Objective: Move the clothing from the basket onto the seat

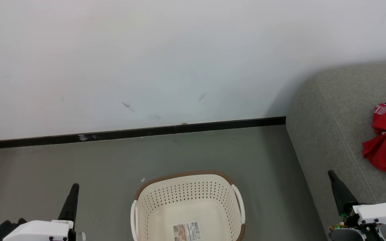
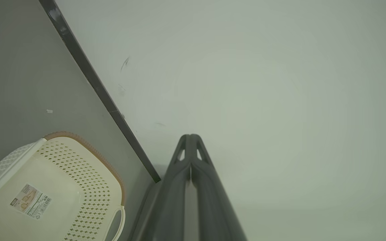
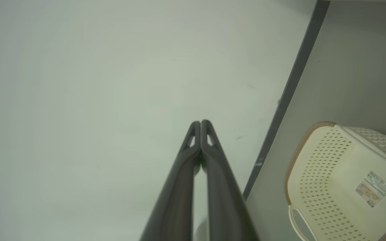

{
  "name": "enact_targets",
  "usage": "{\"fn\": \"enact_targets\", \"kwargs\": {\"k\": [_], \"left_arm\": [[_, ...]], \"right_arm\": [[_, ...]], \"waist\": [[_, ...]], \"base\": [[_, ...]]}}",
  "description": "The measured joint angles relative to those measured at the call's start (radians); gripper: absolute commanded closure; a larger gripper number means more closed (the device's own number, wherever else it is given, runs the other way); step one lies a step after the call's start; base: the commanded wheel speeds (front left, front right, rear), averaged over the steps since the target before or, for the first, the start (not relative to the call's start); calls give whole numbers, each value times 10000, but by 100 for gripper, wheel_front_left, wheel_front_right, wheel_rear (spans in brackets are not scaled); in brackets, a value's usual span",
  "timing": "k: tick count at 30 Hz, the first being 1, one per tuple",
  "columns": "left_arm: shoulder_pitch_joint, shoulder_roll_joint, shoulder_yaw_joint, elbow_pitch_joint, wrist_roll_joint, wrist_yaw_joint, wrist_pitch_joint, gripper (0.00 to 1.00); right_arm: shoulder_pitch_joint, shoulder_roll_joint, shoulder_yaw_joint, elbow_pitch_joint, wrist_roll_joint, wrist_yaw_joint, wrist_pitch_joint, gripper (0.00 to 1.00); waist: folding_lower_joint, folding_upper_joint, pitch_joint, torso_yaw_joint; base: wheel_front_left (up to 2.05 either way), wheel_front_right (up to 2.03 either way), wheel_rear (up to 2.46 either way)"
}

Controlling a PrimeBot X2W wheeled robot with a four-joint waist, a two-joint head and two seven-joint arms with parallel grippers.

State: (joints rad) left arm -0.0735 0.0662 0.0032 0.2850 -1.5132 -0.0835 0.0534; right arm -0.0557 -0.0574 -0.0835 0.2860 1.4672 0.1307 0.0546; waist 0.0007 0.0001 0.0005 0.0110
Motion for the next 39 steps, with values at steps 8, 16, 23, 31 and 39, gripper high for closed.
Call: {"fn": "enact_targets", "kwargs": {"k": [8,16,23,31,39], "left_arm": [[-1,-119,433,-52,-838,-267,309,100],[-2,-207,539,-61,-1072,-351,347,100],[-2,-209,545,-61,-1074,-351,347,100],[-2,-209,548,-61,-1072,-351,347,100],[-2,-209,554,-59,-1072,-351,347,100]], "right_arm": [[-6,59,-297,-130,1156,0,326,100],[-53,92,-351,-148,1438,0,393,100],[-104,100,-353,-151,1438,0,395,100],[-104,105,-357,-151,1438,0,397,100],[-104,107,-359,-151,1438,0,422,100]], "waist": [[-1,0,15,-95],[-2,0,19,-111],[-2,0,19,-111],[-2,0,20,-111],[-3,0,20,-111]], "base": [[0,0,0],[0,0,0],[0,0,0],[0,0,0],[0,0,0]]}}
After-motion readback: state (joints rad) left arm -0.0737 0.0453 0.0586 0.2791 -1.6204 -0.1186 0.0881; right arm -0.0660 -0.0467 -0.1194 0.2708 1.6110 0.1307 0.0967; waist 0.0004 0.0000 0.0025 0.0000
